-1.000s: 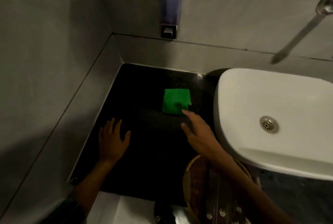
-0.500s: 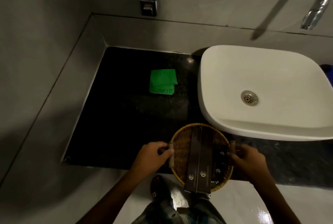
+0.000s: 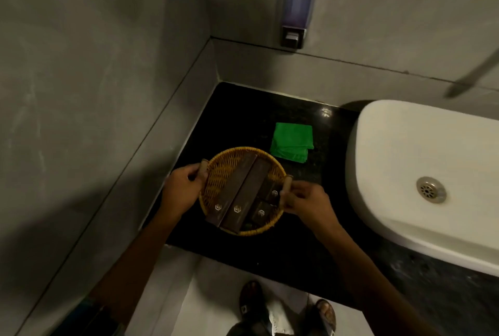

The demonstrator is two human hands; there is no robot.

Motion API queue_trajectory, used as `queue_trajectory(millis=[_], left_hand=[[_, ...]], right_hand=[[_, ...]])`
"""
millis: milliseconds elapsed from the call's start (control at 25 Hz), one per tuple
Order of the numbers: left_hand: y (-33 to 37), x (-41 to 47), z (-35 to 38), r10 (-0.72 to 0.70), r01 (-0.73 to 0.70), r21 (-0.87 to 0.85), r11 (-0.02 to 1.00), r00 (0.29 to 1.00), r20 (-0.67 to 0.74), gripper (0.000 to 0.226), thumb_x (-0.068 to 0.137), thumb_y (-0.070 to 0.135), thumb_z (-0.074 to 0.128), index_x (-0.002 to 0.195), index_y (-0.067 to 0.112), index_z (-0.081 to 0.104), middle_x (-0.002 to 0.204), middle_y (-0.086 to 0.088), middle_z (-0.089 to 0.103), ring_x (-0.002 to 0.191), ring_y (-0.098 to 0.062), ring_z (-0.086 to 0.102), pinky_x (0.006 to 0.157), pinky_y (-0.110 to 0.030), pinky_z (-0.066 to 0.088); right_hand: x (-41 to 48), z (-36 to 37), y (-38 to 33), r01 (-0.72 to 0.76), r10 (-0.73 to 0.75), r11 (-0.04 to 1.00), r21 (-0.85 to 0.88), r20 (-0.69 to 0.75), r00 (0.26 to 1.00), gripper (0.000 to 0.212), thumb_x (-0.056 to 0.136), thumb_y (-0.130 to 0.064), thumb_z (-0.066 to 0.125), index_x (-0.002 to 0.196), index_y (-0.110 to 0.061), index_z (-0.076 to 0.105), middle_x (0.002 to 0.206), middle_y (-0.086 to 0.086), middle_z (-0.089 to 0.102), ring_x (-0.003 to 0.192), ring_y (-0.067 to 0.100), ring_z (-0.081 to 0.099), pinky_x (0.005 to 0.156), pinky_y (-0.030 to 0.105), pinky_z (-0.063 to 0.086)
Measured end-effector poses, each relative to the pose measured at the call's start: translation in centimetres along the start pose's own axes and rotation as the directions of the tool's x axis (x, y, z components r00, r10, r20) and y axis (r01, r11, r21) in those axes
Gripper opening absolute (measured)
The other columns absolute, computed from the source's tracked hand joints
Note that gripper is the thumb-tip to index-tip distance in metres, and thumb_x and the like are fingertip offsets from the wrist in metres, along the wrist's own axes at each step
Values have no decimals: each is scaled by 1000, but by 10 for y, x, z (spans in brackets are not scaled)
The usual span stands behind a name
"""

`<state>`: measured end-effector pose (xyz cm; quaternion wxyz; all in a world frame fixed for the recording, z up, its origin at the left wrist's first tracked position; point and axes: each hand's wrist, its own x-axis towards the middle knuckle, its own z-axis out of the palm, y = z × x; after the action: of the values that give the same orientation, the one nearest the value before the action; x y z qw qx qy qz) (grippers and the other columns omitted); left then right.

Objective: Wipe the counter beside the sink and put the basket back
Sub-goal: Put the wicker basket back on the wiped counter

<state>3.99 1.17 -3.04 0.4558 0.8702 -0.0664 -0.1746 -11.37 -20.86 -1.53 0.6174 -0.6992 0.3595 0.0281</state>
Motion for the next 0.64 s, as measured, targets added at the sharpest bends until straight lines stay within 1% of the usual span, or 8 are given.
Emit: queue_trajectory(millis=[80, 160, 240, 280, 360, 480, 560, 640], left_hand=[[-7, 13, -7, 8, -4, 83, 997, 999, -48, 36, 91, 50, 52, 101, 22, 73, 88, -5, 75, 84, -25, 70, 73, -36, 58], [-17, 17, -7, 14, -7, 145, 989, 999, -45, 35, 92, 48, 51, 101, 22, 73, 85, -5, 74, 82, -24, 69, 68, -29, 54], [-22, 17, -4, 11, -4, 134, 991, 999, -50, 32, 92, 46, 53, 102, 22, 73, 84, -1, 73, 78, -18, 67, 68, -27, 53], [-22, 17, -3, 6, 2, 126, 992, 997, -71, 33, 91, 47, 53, 99, 23, 73, 81, 4, 71, 72, -12, 63, 65, -23, 50], [-23, 18, -2, -9, 19, 95, 995, 994, -108, 34, 90, 51, 52, 94, 24, 74, 72, 13, 66, 65, -4, 58, 61, -20, 44], [-25, 18, 1, -30, 38, 77, 996, 994, -103, 28, 90, 48, 53, 88, 27, 72, 65, 20, 61, 62, -9, 63, 56, -22, 45], [-25, 16, 2, -30, 41, 102, 994, 993, -114, 27, 91, 43, 56, 96, 23, 73, 65, 18, 61, 61, -9, 62, 55, -22, 43], [-21, 15, 0, -50, 61, 120, 991, 994, -96, 29, 91, 43, 55, 104, 23, 72, 67, 14, 63, 67, -17, 65, 57, -23, 42]], right_hand=[[17, 11, -4, -38, 44, 996, -75, 72, 996, 9, 87, -19, 67, 81, -26, 68, 89, 9, 75, 83, 24, 73, 83, 46, 60], [36, -2, -10, -63, 86, 965, -254, 81, 993, 13, 86, -30, 67, 76, -24, 68, 82, 8, 74, 70, 18, 69, 76, 41, 59], [70, -27, -28, 32, -91, 907, -419, -121, 989, 21, 87, -36, 66, 78, -18, 71, 77, 8, 73, 59, 12, 64, 69, 38, 57], [92, -40, -38, 90, -219, 864, -496, -209, 953, 19, 88, -32, 66, 87, -14, 73, 83, 12, 74, 66, 15, 67, 71, 35, 55], [138, -52, -60, 146, -324, 731, -666, -151, 934, 25, 90, -19, 62, 112, -10, 68, 109, 21, 71, 99, 32, 67, 89, 40, 52], [190, -43, -60, 163, -164, 424, -891, 101, 981, 50, 93, -19, 52, 141, -14, 40, 143, 18, 46, 133, 36, 39, 108, 53, 33], [204, -43, -56, 124, -99, 358, -925, 95, 991, 60, 92, -27, 53, 146, -17, 31, 150, 14, 37, 138, 35, 30, 110, 56, 23], [207, -50, -62, 102, -107, 343, -934, 69, 992, 62, 83, -34, 63, 140, -19, 41, 146, 15, 41, 137, 35, 30, 110, 56, 22]])
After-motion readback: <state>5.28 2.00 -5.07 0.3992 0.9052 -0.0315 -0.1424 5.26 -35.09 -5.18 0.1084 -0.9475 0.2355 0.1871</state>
